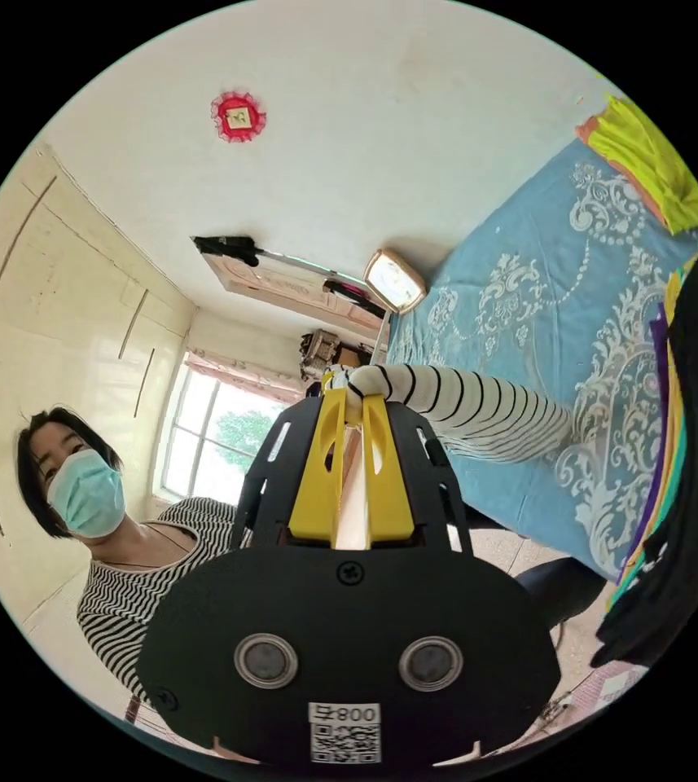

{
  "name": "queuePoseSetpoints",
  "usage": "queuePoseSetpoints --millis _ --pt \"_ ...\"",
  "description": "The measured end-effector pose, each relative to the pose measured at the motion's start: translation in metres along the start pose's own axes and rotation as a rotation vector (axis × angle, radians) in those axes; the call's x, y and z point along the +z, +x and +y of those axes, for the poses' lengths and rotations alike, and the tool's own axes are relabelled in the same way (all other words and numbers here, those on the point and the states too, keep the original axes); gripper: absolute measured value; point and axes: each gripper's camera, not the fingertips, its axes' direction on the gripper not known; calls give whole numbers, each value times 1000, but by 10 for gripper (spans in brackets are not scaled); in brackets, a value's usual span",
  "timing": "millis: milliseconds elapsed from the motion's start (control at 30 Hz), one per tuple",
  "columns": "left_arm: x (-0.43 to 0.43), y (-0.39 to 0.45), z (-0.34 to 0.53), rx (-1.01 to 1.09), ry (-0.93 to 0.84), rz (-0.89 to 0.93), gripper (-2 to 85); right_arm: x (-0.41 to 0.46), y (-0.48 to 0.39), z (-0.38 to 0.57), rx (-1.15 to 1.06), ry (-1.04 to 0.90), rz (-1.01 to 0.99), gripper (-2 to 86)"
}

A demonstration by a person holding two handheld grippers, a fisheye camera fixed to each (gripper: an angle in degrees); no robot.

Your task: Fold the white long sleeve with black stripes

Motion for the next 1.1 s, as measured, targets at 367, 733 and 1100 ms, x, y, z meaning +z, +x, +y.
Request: queuePoseSetpoints --millis 367,733,1100 --pt "233 -26 -17 338 -114 86 25 -231 -211 -130 -255 186 172 17" --pt "422 -295 216 97 -647 -42 25 -372 -114 5 217 201 404 23" --pt "411 -458 308 57 -728 -113 27 -397 -111 28 278 182 368 27"
